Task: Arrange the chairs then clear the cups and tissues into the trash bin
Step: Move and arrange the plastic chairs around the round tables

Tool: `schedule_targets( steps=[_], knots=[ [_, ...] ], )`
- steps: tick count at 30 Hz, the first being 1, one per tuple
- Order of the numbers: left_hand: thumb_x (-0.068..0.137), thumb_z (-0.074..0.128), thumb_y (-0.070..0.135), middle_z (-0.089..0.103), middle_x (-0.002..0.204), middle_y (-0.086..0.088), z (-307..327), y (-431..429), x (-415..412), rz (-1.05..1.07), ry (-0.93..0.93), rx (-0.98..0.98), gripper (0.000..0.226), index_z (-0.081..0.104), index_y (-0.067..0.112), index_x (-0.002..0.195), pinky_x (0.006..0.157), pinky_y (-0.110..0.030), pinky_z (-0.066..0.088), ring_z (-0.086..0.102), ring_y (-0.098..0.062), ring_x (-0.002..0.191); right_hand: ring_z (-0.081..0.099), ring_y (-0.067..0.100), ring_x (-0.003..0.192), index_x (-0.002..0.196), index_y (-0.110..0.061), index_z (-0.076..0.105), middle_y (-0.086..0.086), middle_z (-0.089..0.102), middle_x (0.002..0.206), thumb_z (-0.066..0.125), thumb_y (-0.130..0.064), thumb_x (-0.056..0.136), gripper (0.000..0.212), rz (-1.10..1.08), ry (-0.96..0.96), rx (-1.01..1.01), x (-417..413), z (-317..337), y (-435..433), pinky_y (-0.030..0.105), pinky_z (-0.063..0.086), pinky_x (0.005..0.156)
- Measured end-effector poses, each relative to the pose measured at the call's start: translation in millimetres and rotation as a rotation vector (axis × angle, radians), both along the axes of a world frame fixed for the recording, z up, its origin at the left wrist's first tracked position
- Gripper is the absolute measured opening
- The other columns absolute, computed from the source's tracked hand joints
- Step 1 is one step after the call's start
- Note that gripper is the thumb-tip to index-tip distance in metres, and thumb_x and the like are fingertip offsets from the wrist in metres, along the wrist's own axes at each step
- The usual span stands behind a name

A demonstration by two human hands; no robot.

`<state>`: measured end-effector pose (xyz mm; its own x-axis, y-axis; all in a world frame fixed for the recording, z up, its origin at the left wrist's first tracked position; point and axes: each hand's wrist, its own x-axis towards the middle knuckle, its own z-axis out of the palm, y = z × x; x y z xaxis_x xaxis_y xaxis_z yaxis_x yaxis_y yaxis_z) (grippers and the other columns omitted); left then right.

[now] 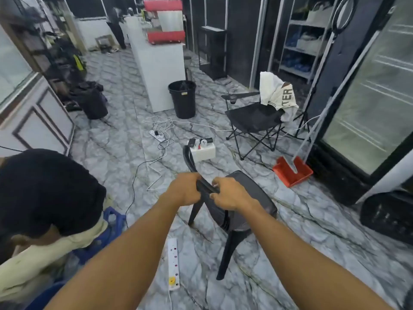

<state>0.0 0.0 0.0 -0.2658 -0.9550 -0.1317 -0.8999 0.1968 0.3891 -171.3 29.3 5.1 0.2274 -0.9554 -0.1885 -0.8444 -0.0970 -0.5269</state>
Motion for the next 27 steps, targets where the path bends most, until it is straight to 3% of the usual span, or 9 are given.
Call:
schedule_targets(
  steps=[4,8,14,16,18,20,22,25,27],
  knots=[
    [0.069,0.060,0.022,0.063,0.115,-0.011,-20.3,-65.0,25.8,-0.067,-0.093,-0.018,0.051,0.060,0.012,0.119,0.087,-0.038,0.052,0.055,-0.031,0.113,0.059,0.030,0.111,0.129,-0.018,0.054,0.007,0.061,0.126,0.066,-0.034,0.087,0.047,-0.074,0.032,0.068,24.8,-29.0,-51.0,0.044,0.053,0.089],
    [0.071,0.069,0.025,0.042,0.144,-0.009,-57.3,-134.2,46.3,-0.247,-0.291,-0.039,0.078,0.043,0.018,0.143,0.109,-0.047,0.035,0.034,-0.031,0.135,0.061,0.028,0.088,0.113,-0.022,0.052,0.006,0.064,0.105,0.067,-0.030,0.082,0.036,-0.141,0.101,0.150,53.5,-74.4,-90.0,0.043,0.055,0.076],
    [0.076,0.070,0.035,0.058,0.108,0.002,-90.3,-194.6,46.2,-0.520,-0.390,-0.138,0.029,0.064,0.026,0.103,0.108,-0.042,0.028,0.046,-0.023,0.117,0.058,0.032,0.085,0.092,-0.015,0.059,0.013,0.062,0.098,0.056,-0.002,0.079,0.018,-0.216,0.169,0.200,47.3,-94.4,-109.3,0.038,0.050,0.071],
    [0.077,0.069,0.033,0.060,0.095,0.006,-82.1,-206.5,32.0,-0.583,-0.339,-0.163,0.017,0.064,0.029,0.093,0.102,-0.038,0.030,0.053,-0.020,0.105,0.057,0.028,0.076,0.074,-0.021,0.058,0.006,0.063,0.083,0.056,0.001,0.076,0.022,-0.197,0.152,0.215,19.7,-80.7,-107.2,0.034,0.048,0.066],
    [0.076,0.072,0.036,0.061,0.086,0.006,-66.7,-214.6,10.7,-0.677,-0.289,-0.185,0.015,0.064,0.029,0.086,0.090,-0.035,0.038,0.057,-0.020,0.094,0.048,0.019,0.064,0.057,-0.028,0.044,-0.007,0.050,0.063,0.057,0.002,0.076,0.038,-0.242,0.141,0.203,-20.2,-62.2,-97.3,0.028,0.038,0.058],
    [0.076,0.076,0.040,0.062,0.082,0.002,-53.7,-213.6,-14.5,-0.733,-0.261,-0.115,0.020,0.062,0.027,0.081,0.074,-0.033,0.042,0.059,-0.022,0.087,0.036,0.017,0.057,0.052,-0.025,0.035,-0.007,0.037,0.054,0.056,0.002,0.072,0.040,-0.301,0.144,0.180,-64.4,-50.2,-76.8,0.028,0.030,0.055],
    [0.080,0.075,0.043,0.062,0.080,0.000,-47.6,-199.4,-39.4,-0.786,-0.299,-0.031,0.026,0.061,0.022,0.078,0.066,-0.032,0.043,0.061,-0.023,0.084,0.035,0.019,0.056,0.054,-0.018,0.037,-0.003,0.035,0.054,0.058,-0.002,0.067,0.029,-0.387,0.152,0.172,-94.5,-47.4,-49.7,0.030,0.029,0.055],
    [0.086,0.069,0.045,0.066,0.084,-0.002,-47.0,-163.4,-65.2,-0.861,-0.337,-0.083,0.026,0.069,0.019,0.088,0.066,-0.033,0.043,0.062,-0.024,0.086,0.048,0.018,0.064,0.066,-0.030,0.056,-0.007,0.051,0.065,0.080,-0.032,0.072,0.025,-0.479,0.229,0.171,-110.9,-45.8,-20.8,0.031,0.038,0.060],
    [0.089,0.066,0.044,0.068,0.091,-0.004,-44.1,-138.3,-74.3,-0.882,-0.345,-0.132,0.026,0.068,0.020,0.098,0.070,-0.033,0.045,0.062,-0.025,0.090,0.054,0.020,0.069,0.074,-0.027,0.064,-0.003,0.057,0.068,0.083,-0.041,0.072,0.024,-0.493,0.241,0.132,-118.5,-42.3,-7.4,0.032,0.042,0.062]
  ],
)
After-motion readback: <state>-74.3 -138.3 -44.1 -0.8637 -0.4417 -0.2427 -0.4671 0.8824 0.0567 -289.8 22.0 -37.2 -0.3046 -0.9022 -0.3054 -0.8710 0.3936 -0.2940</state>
